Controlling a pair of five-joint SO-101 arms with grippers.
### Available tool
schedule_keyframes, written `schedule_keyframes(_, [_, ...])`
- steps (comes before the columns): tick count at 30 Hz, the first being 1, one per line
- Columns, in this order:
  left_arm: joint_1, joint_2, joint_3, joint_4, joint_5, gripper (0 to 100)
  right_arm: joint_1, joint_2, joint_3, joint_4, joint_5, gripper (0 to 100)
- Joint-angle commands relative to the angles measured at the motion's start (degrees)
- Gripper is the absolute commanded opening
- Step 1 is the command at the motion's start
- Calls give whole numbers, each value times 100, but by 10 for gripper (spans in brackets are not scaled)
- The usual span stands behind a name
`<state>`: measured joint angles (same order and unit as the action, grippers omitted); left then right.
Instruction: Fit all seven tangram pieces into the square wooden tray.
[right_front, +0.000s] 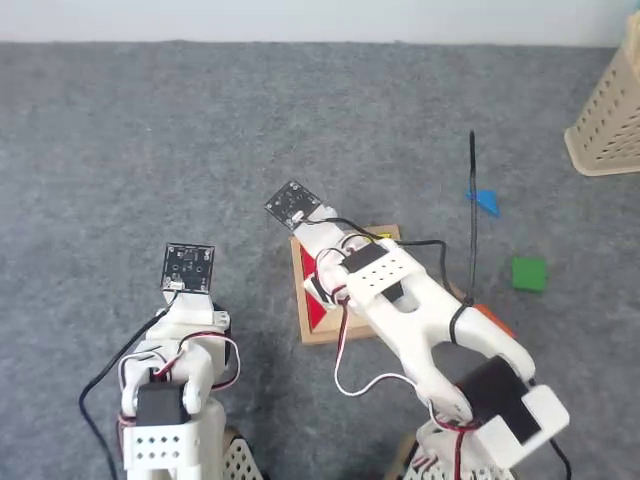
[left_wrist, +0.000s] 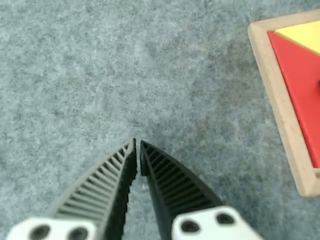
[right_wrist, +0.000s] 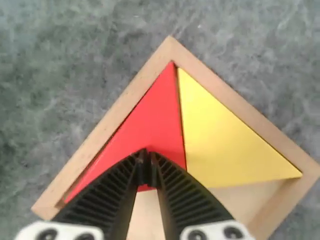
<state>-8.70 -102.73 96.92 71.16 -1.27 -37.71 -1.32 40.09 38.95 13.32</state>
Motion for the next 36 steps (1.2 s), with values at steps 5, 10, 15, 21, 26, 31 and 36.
schedule_keyframes(5, [-9, -35, -31, 35, 44, 11, -347, 180, -167, -13, -26, 8])
schedule_keyframes(10, [-9, -35, -31, 35, 44, 11, -338, 101, -193, 40, -26, 9])
schedule_keyframes(15, [-9, -35, -31, 35, 44, 11, -127, -716, -237, 426, -62, 9])
schedule_keyframes(21, [-9, -35, -31, 35, 44, 11, 541, -1552, 9, 382, -79, 9])
schedule_keyframes(26, [-9, -35, -31, 35, 44, 11, 831, -954, 360, -365, -53, 9])
schedule_keyframes(31, [-9, -35, -31, 35, 44, 11, 831, 92, 35, -523, -35, 9])
schedule_keyframes(36, [-9, -35, -31, 35, 44, 11, 822, 593, -580, -75, -70, 8])
